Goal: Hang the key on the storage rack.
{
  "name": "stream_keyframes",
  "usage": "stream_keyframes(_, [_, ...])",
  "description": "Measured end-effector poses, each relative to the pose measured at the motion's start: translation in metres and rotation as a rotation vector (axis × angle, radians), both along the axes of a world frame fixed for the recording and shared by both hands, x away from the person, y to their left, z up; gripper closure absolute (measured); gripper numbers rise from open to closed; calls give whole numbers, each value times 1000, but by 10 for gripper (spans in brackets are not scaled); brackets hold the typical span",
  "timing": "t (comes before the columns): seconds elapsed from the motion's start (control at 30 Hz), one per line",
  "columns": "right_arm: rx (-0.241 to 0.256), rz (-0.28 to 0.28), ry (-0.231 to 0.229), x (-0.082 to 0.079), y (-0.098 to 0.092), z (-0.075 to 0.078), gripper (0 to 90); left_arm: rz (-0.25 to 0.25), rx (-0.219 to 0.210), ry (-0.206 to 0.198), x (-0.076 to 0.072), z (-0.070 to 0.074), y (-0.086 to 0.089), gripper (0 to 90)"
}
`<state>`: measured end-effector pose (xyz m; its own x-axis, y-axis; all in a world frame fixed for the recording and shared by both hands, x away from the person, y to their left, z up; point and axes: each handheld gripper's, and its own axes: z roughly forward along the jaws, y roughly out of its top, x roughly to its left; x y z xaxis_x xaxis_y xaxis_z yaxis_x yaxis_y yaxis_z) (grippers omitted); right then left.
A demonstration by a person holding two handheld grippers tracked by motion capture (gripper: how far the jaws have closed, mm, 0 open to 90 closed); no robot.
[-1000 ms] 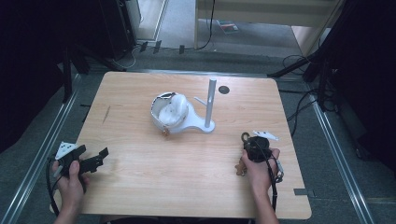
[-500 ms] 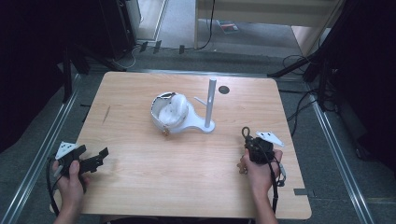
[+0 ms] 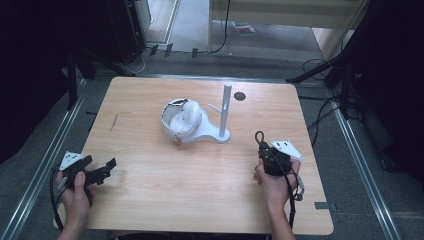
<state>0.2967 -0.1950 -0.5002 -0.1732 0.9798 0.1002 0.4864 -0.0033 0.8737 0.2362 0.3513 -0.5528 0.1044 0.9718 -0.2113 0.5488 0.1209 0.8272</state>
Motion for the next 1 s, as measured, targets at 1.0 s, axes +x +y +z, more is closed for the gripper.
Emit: stream_keyframes(1.0, [39, 146, -153, -21, 47, 50, 872, 5, 0, -24, -2, 0, 0, 52])
